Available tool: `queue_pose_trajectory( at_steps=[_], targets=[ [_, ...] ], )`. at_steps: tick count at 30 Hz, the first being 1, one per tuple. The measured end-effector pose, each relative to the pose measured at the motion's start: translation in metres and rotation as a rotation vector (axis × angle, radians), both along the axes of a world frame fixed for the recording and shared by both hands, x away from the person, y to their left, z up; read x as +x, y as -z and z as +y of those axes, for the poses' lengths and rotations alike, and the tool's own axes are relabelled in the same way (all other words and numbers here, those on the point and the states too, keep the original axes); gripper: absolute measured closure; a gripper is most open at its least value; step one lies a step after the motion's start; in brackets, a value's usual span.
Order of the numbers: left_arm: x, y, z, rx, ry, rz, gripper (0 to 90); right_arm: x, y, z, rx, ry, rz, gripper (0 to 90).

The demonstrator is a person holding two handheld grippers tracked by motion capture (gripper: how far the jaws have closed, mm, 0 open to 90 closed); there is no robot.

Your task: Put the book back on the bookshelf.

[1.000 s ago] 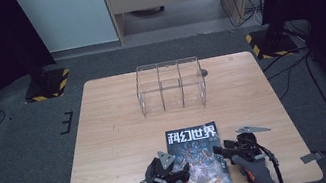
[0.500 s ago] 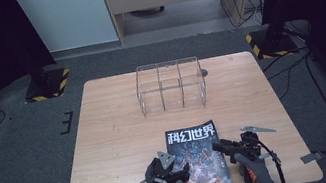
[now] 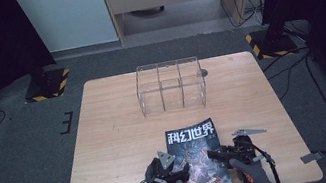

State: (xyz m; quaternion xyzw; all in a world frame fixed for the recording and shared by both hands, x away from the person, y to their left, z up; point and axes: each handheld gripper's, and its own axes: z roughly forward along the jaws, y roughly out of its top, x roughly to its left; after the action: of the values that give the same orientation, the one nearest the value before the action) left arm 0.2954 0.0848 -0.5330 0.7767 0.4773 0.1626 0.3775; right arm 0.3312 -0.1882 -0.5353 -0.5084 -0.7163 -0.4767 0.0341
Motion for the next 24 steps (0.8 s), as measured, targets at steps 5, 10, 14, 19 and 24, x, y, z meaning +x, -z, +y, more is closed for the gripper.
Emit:
queue_pose_trajectory(
  at_steps=[5, 10, 14, 19, 24],
  targets=[
    [0.000, 0.000, 0.000, 0.001, 0.001, 0.000, 22.2, 0.003, -0.001, 0.000, -0.003, -0.040, 0.000, 42.3],
    [0.000, 0.000, 0.000, 0.001, 0.004, 0.001, 22.2, 0.014, 0.003, 0.003, 0.010, -0.088, -0.001, 39.7],
    [0.000, 0.000, 0.000, 0.001, 0.006, 0.001, 22.2, 0.021, 0.005, 0.004, 0.032, -0.106, 0.000, 40.3],
    [0.000, 0.000, 0.000, 0.000, 0.004, -0.001, 22.2, 0.023, 0.006, 0.006, 0.021, -0.105, -0.018, 43.3],
    [0.000, 0.000, 0.001, -0.006, 0.007, -0.002, 22.2, 0.020, 0.004, 0.009, -0.054, -0.084, -0.047, 55.3]
  ],
)
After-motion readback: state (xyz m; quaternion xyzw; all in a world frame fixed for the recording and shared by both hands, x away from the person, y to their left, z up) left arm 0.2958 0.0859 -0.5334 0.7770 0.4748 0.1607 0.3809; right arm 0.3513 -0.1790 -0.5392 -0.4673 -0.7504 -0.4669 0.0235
